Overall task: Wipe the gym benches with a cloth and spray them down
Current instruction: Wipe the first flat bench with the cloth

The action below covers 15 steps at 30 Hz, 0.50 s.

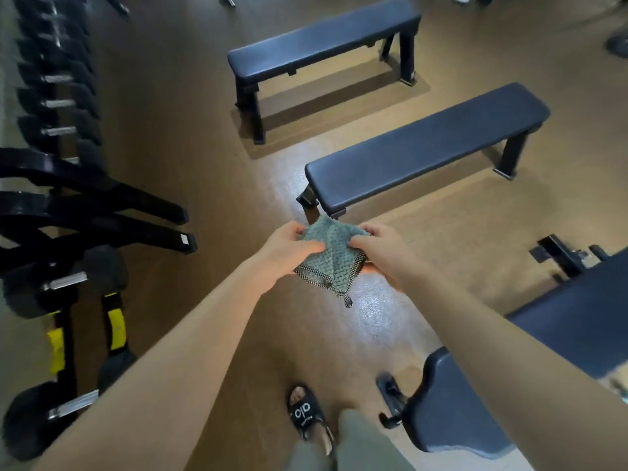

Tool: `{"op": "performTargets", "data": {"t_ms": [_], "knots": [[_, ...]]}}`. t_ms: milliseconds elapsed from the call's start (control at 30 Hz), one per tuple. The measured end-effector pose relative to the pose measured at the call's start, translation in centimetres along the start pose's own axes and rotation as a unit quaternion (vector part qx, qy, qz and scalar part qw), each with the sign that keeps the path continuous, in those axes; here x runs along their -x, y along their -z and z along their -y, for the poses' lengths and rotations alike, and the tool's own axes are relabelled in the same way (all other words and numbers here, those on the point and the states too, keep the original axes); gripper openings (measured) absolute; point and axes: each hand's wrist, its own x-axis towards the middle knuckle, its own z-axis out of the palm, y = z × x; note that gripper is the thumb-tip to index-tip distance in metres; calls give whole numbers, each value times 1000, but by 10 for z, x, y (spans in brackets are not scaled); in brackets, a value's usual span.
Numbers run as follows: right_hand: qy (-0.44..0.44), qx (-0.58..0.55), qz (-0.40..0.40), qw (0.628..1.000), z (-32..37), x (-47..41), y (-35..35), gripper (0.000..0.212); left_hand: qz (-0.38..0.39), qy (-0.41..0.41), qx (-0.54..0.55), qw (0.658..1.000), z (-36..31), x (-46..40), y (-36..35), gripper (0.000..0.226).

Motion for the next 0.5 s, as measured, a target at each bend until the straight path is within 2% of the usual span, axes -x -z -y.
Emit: {"op": "performTargets", "data": {"t_ms": [200, 367, 500], "knots": [[2, -15, -73, 997, 15, -46, 31, 15, 1, -51, -103, 993, -49, -56, -13, 5], [4, -12, -60, 998, 36, -101, 54, 18, -31, -79, -155, 984, -82, -119, -18, 9], [0, -6, -40, 999, 52, -151, 72, 15, -59, -74, -156, 983, -100, -173, -21, 11]]}}
